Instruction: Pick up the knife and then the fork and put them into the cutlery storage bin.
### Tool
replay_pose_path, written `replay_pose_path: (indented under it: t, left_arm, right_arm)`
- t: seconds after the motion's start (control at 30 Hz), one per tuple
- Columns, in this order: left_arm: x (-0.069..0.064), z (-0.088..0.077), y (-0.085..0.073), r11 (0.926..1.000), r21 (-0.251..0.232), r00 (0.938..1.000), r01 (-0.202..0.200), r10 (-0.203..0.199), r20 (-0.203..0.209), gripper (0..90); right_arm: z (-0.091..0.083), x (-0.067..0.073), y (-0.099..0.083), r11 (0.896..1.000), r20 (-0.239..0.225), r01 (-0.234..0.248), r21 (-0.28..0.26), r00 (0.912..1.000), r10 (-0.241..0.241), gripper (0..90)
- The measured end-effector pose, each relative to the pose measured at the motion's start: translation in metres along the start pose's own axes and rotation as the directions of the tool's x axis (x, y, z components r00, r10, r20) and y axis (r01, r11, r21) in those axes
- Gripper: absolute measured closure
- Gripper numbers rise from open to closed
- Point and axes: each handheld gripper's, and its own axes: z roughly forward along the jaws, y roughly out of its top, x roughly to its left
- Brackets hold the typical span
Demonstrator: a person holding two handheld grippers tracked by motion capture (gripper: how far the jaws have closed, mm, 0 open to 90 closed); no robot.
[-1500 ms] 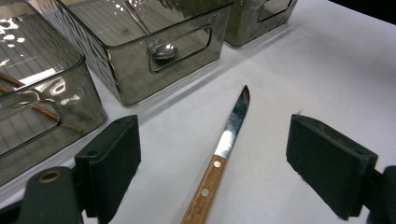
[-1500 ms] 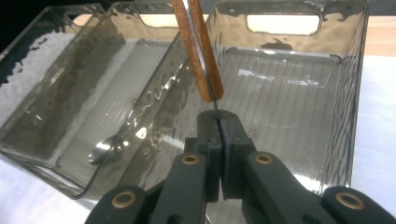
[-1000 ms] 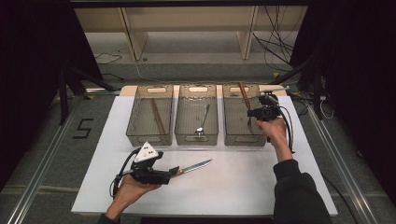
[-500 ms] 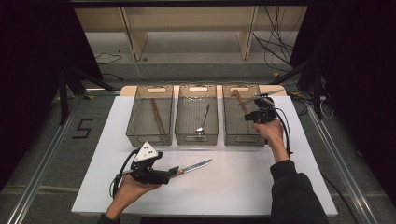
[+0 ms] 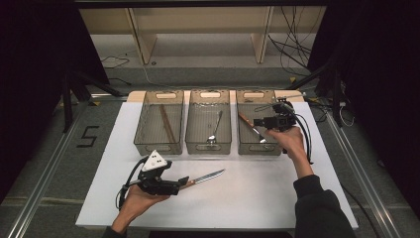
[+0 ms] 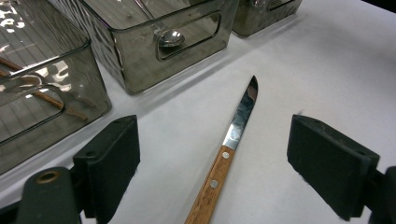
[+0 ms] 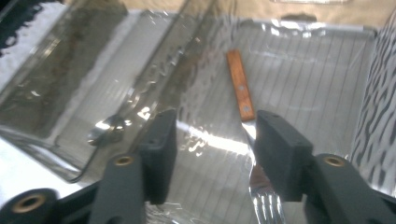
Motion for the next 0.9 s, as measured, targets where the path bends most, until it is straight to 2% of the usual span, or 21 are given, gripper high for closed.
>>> replay_pose_path:
  t: [0.2,0.43,0.7,0.9]
  left_arm:
    - [0.001,0.000,0.000,0.9997,0.023,1.0000,-0.004,0.004,-0.004,16.9]
    - [0.002,0.001,0.001,0.9983,0.055,0.9998,-0.018,0.018,-0.007,17.0]
    - [0.002,0.003,0.001,0.9950,0.096,0.9996,-0.026,0.027,-0.007,17.0]
    - [0.002,0.006,0.001,0.9891,0.141,0.9990,-0.045,0.046,-0.003,17.3]
  right_arm:
    - [-0.024,0.013,-0.009,0.995,-0.056,0.056,-0.079,0.9966,-0.061,36.5]
    - [-0.046,0.030,-0.035,0.981,-0.117,0.123,-0.147,0.9831,-0.141,32.0]
    - [-0.059,0.044,-0.065,0.969,-0.149,0.157,-0.192,0.9710,-0.187,29.4]
    - [-0.064,0.051,-0.082,0.960,-0.176,0.174,-0.218,0.9608,-0.214,27.8]
